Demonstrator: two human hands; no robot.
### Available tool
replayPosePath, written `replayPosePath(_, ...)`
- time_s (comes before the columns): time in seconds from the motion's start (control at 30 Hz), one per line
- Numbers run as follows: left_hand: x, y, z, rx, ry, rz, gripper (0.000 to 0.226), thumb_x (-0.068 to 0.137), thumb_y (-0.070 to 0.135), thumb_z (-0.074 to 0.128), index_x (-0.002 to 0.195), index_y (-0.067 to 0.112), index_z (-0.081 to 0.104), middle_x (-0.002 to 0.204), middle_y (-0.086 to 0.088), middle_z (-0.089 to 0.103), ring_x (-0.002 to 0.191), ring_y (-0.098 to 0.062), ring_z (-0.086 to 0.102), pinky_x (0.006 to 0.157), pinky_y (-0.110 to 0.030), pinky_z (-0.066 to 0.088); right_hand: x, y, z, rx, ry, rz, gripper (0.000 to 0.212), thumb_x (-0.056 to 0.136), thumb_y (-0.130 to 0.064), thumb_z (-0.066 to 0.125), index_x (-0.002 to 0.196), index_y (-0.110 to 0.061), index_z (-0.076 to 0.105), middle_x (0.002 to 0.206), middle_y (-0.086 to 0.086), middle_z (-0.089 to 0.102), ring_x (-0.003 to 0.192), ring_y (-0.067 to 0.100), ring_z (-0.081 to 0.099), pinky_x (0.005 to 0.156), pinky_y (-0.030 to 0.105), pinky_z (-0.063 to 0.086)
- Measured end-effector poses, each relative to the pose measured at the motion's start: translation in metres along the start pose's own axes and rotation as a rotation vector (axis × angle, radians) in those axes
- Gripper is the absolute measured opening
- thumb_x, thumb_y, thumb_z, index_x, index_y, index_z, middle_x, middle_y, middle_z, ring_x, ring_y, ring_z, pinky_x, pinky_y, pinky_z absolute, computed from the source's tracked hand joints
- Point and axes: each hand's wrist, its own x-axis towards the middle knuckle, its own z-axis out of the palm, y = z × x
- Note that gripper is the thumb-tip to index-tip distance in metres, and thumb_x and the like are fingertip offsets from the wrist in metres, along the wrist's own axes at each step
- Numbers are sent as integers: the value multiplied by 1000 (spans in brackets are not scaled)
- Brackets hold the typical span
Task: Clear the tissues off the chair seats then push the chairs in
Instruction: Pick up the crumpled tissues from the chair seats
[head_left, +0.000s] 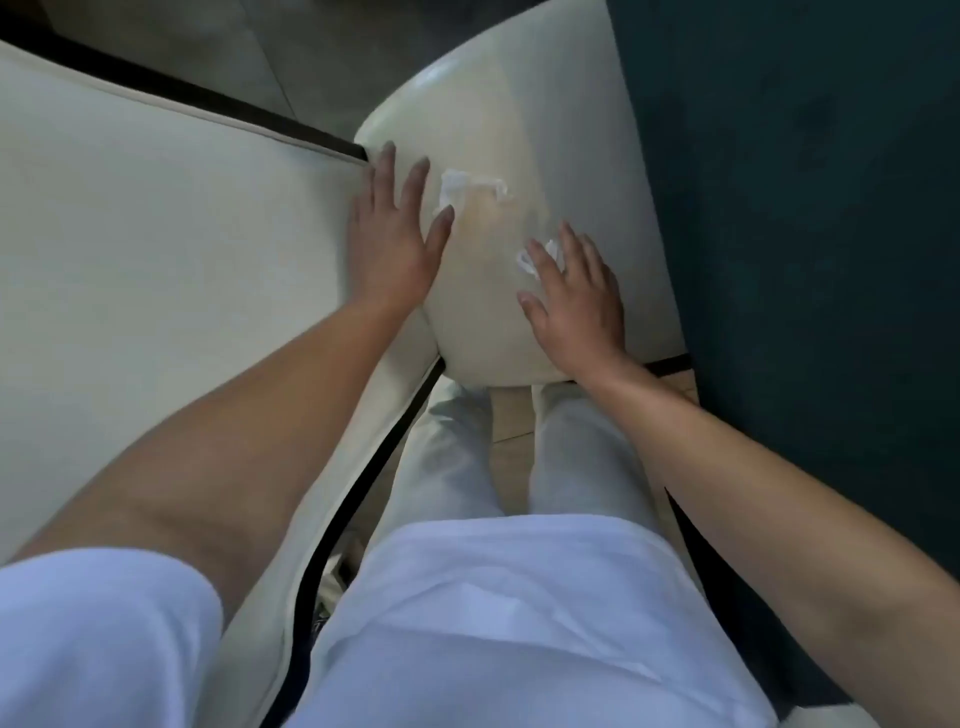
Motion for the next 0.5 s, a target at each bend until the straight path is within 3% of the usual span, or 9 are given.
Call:
replayPosePath(0.1, 15, -11, 12, 36, -70, -16, 64, 104, 57, 37, 158, 23, 36, 170, -14, 18, 155, -40, 22, 122, -52, 27, 9, -1, 11, -87, -39, 0, 60, 104, -43, 51, 160, -30, 32, 172, 9, 14, 158, 34, 14, 122, 50, 24)
replayPosePath(0.23, 29, -11, 29, 110, -139, 122, 58, 105, 54, 35, 156, 28, 39, 171, -12, 17, 157, -42, 14, 123, -56, 18, 23, 9, 30, -209, -54, -17, 61, 104, -43, 51, 160, -31, 30, 173, 10, 12, 158, 36, 12, 124, 51, 21)
replayPosePath(0.4, 42, -9, 47, 147, -189, 195, 56, 106, 51, 36, 157, 30, 36, 172, -12, 13, 157, -41, 10, 125, -58, 15, 35, 12, 49, -350, -112, -48, 64, 102, -43, 54, 160, -31, 30, 172, 11, 15, 156, 36, 18, 124, 54, 21)
replayPosePath(0.5, 47, -7, 55, 126, -210, 193, 59, 104, 48, 43, 158, 31, 32, 172, -11, 10, 156, -41, 17, 120, -57, 29, 47, 5, 52, -399, -126, -82, 66, 102, -41, 54, 161, -33, 25, 172, 11, 13, 156, 35, 18, 123, 54, 20)
